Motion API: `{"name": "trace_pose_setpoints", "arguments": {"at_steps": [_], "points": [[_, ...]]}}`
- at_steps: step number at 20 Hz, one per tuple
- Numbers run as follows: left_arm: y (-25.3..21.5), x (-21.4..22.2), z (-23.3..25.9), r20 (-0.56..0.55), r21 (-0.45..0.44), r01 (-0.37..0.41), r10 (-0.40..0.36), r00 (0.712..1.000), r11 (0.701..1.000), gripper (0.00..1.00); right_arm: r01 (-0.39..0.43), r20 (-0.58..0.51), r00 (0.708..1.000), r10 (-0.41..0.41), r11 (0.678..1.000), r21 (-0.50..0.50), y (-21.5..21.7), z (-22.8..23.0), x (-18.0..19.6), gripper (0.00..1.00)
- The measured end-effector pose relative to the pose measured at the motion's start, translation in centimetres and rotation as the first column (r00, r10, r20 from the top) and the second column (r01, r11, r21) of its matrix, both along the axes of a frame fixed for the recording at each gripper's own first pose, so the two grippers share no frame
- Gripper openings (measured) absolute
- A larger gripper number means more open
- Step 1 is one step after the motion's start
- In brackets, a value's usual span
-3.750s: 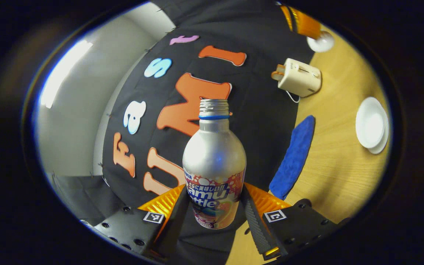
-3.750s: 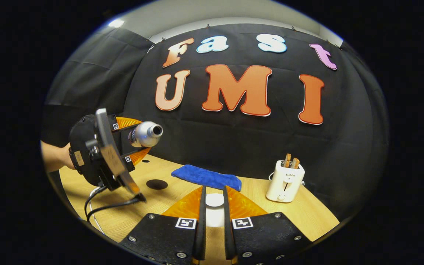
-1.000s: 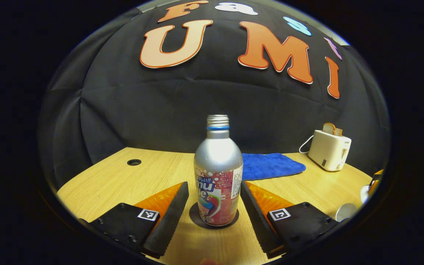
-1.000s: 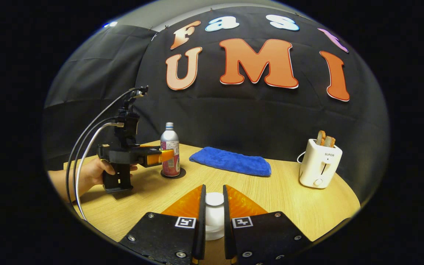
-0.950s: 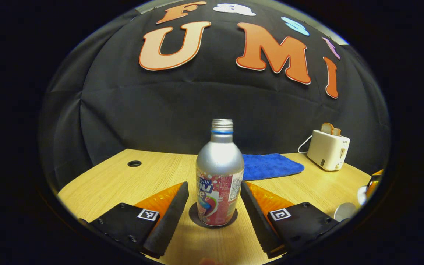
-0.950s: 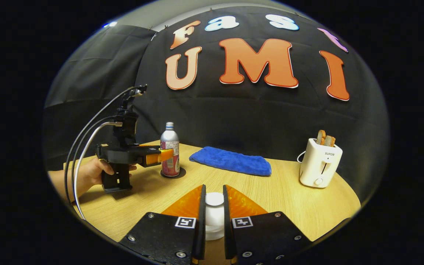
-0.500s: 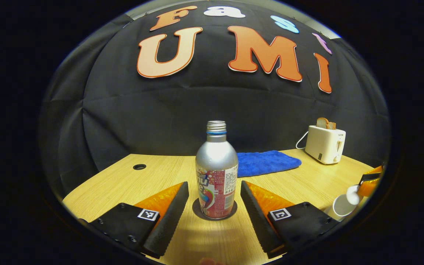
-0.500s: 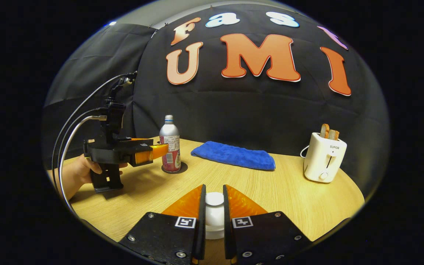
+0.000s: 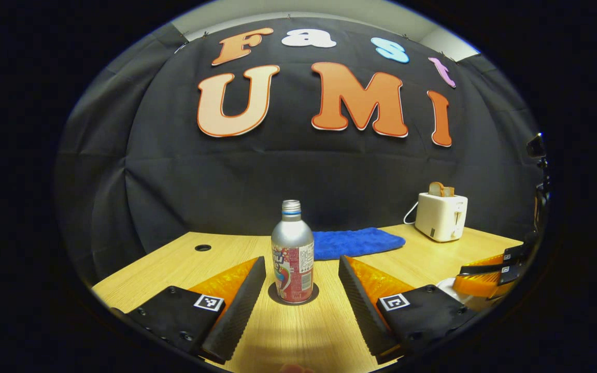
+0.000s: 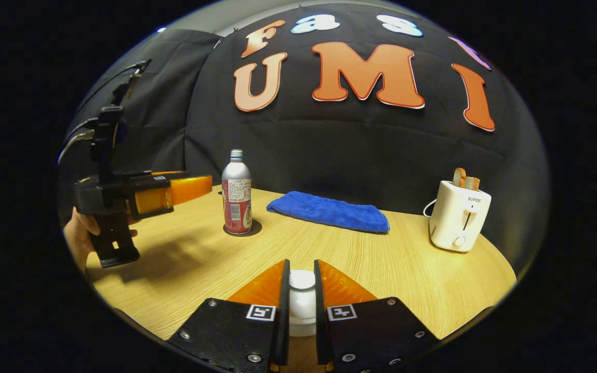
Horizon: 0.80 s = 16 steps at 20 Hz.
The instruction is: Open the teacup lid with one hand, grasp the water bottle and pour water into the teacup with the other hand; after pouring, place the water bottle on the coaster and then close the teacup lid.
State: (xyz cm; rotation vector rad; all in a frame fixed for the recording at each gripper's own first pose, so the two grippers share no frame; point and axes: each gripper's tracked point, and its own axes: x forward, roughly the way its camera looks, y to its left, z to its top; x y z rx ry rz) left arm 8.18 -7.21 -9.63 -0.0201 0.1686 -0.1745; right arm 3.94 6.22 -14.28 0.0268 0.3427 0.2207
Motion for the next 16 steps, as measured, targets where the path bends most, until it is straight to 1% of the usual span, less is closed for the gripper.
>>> {"name": "trace_pose_setpoints", "arguments": {"at_steps": [3,4,6,7,8,9,10,11,12,13,14,15,16], "points": [[-0.4,-0.8,0.9,0.017,-0.009,0.000,0.001,1.000,1.000,0.93,0.000,0.006,1.000,0.000,1.000,-0.015,0.2,-0.4,0.0,0.24],[-0.5,-1.0,1.1,0.019,-0.010,0.001,0.000,1.000,1.000,0.89,0.001,0.011,1.000,0.000,1.000,-0.023,0.1,-0.4,0.2,0.27],[-0.5,-1.3,1.5,0.019,-0.009,-0.003,0.003,1.000,1.000,0.89,0.008,0.029,1.000,-0.007,0.999,-0.031,-0.1,0.4,0.0,0.31],[-0.5,-1.5,1.9,0.024,-0.014,-0.007,0.007,1.000,1.000,0.93,0.014,0.047,0.999,-0.012,0.999,-0.033,-0.2,1.0,0.0,0.34],[-0.5,-1.7,2.4,0.031,-0.018,-0.011,0.012,0.999,1.000,0.93,0.024,0.072,0.997,-0.022,0.999,-0.034,-0.5,1.7,0.1,0.40],[-0.5,-1.8,2.7,0.034,-0.015,-0.020,0.020,0.999,1.000,0.89,0.034,0.096,0.995,-0.030,0.999,-0.035,-0.9,2.6,0.0,0.43],[-0.2,-1.9,2.9,0.030,-0.002,-0.036,0.036,0.999,0.999,0.93,0.044,0.121,0.992,-0.040,0.999,-0.032,-1.4,3.6,0.0,0.51],[-0.4,-2.3,3.2,0.032,-0.001,-0.037,0.037,0.999,0.999,0.93,0.055,0.144,0.988,-0.051,0.998,-0.027,-1.8,4.6,0.0,0.53],[-0.6,-2.5,3.7,0.037,-0.010,-0.037,0.037,0.999,0.999,0.93,0.066,0.166,0.984,-0.062,0.998,-0.020,-2.2,5.7,-0.1,0.58],[-0.7,-2.9,4.1,0.039,-0.015,-0.039,0.040,0.998,0.999,0.91,0.078,0.188,0.979,-0.074,0.997,-0.016,-2.7,6.7,-0.2,0.61],[-0.8,-3.3,4.6,0.044,-0.022,-0.041,0.042,0.998,0.999,0.89,0.092,0.212,0.974,-0.086,0.996,-0.018,-3.3,7.9,-0.3,0.68],[-0.8,-3.7,5.1,0.049,-0.025,-0.048,0.050,0.998,0.999,0.89,0.105,0.233,0.968,-0.097,0.994,-0.023,-3.8,8.9,-0.6,0.70],[-0.8,-4.1,5.5,0.060,-0.027,-0.053,0.054,0.997,0.998,0.93,0.118,0.254,0.961,-0.107,0.993,-0.029,-4.3,9.9,-0.7,0.75]]}}
